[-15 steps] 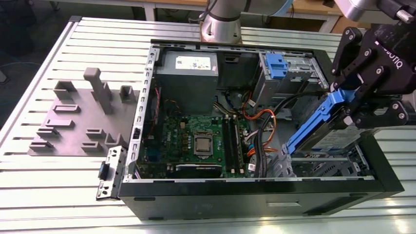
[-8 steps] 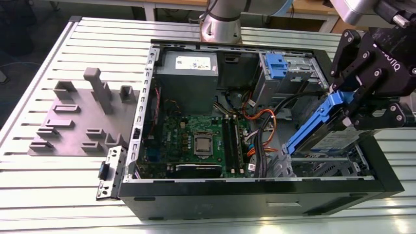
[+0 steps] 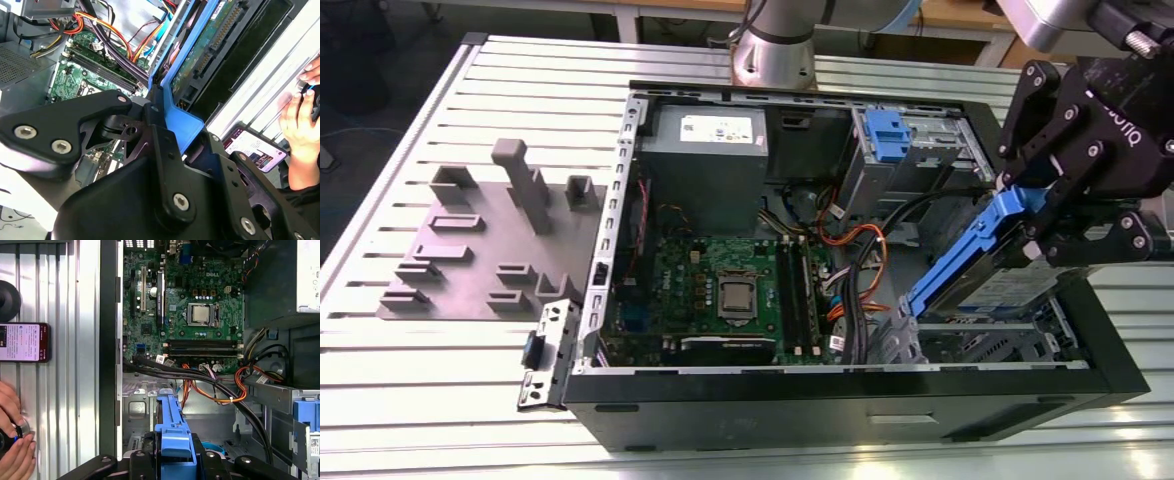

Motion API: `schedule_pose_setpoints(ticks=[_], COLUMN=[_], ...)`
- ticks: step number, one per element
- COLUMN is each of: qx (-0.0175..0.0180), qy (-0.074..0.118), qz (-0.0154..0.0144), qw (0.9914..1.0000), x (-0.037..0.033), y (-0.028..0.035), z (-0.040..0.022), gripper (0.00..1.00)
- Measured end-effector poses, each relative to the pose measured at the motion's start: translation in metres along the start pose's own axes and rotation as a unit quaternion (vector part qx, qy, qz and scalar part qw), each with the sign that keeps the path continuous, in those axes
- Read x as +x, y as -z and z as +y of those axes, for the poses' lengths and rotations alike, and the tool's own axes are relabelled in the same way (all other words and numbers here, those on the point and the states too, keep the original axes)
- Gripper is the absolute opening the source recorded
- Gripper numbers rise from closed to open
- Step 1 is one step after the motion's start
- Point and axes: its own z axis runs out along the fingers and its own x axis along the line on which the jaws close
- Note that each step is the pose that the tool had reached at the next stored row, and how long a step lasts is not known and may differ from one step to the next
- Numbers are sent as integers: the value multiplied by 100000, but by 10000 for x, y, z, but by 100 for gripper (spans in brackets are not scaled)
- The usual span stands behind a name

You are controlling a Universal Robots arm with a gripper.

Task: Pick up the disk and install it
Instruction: 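Insert the disk into the insertion slot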

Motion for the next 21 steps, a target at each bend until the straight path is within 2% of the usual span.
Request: schedule_pose_setpoints(ticks=[4,5,6,13,14,16,17,19,20,21], qx=[10,39,74,125,126,124,124,123,125,124], qy=[-1,0,7,2,1,1,5,1,1,4], qz=[-71,-80,-75,-81,-80,-78,-75,-83,-82,-81], qw=[100000,100000,100000,100000,100000,100000,100000,100000,100000,100000], x=[0,0,1,25,28,37,42,53,56,60], y=[-5,-10,-17,-141,-159,-194,-212,-248,-267,-285], z=[0,-1,-1,0,0,0,0,0,0,-1], gripper=[38,44,44,44,42,30,30,18,18,13])
